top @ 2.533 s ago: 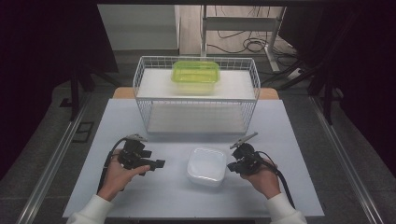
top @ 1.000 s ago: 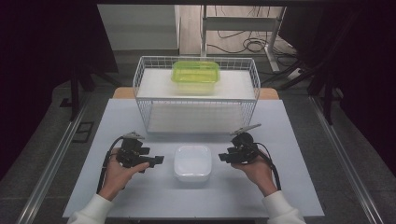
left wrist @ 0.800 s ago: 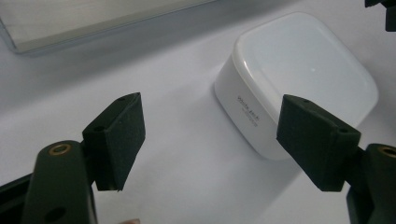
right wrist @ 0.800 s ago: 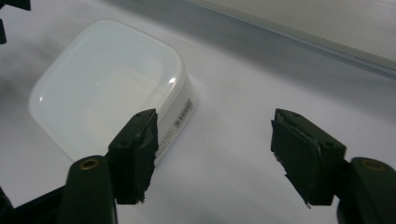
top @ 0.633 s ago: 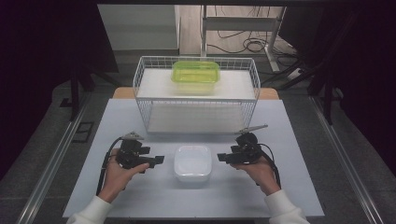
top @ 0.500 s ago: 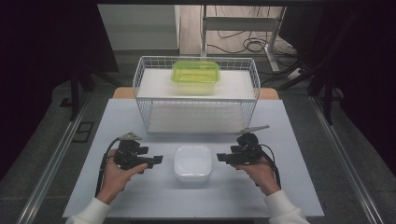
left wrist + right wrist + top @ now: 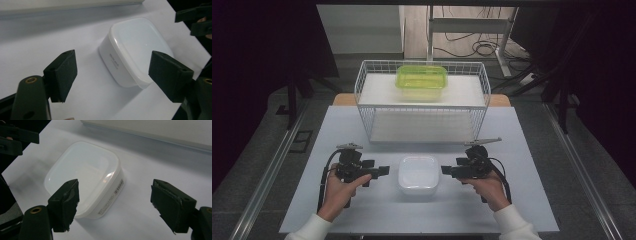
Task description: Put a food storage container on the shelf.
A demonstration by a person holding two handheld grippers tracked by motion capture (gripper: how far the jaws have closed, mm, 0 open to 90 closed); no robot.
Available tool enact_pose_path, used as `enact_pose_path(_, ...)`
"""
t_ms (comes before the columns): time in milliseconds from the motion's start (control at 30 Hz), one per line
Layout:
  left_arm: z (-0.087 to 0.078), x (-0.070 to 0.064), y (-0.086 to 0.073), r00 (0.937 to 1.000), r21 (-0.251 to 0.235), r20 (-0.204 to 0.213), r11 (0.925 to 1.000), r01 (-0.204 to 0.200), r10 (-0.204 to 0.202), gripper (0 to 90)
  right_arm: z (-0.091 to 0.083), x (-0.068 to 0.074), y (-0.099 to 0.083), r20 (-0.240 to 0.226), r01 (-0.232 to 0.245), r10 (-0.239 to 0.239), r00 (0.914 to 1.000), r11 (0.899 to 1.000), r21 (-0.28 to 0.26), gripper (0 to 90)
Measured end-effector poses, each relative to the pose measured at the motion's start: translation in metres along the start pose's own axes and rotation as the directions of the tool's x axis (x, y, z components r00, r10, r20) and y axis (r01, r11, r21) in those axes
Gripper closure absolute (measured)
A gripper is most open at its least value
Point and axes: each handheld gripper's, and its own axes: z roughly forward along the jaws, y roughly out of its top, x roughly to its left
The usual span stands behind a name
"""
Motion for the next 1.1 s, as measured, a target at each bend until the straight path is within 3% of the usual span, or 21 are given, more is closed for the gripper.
enact_pose_path(267,0.013,0.004,0.000,0.9966,0.033,0.052,0.9975,0.062,-0.064,23.5,0.009,0.001,0.000,-0.014,-0.042,0.043,0.9990,0.999,0.009,25.5)
enact_pose_path(433,0.025,0.008,0.000,0.9841,0.063,0.103,0.9883,0.139,-0.145,25.0,0.013,-0.003,-0.007,-0.028,-0.084,0.084,0.9961,0.996,0.012,29.5)
enact_pose_path(600,0.031,0.007,0.000,0.9772,0.075,0.129,0.9843,0.160,-0.168,27.3,0.016,-0.003,-0.008,-0.047,-0.101,0.101,0.9937,0.995,0.017,33.4)
enact_pose_path(800,0.042,0.007,0.000,0.9690,0.089,0.134,0.9764,0.197,-0.207,33.3,0.027,-0.008,-0.006,-0.117,-0.158,0.161,0.9799,0.987,0.035,41.4)
enact_pose_path(833,0.046,0.008,0.001,0.9620,0.097,0.148,0.9714,0.217,-0.229,34.1,0.028,-0.008,-0.006,-0.120,-0.162,0.166,0.9789,0.986,0.039,42.1)
enact_pose_path(867,0.046,0.008,0.001,0.9620,0.097,0.148,0.9714,0.217,-0.229,34.7,0.028,-0.008,-0.006,-0.120,-0.162,0.166,0.9789,0.986,0.039,42.1)
enact_pose_path(900,0.049,0.009,0.001,0.9567,0.098,0.155,0.9675,0.233,-0.246,35.4,0.030,-0.009,-0.006,-0.125,-0.170,0.174,0.9769,0.985,0.041,43.8)
enact_pose_path(1100,0.054,0.013,0.001,0.9511,0.109,0.168,0.9639,0.243,-0.259,38.7,0.036,-0.010,-0.006,-0.144,-0.173,0.180,0.9730,0.983,0.059,48.6)
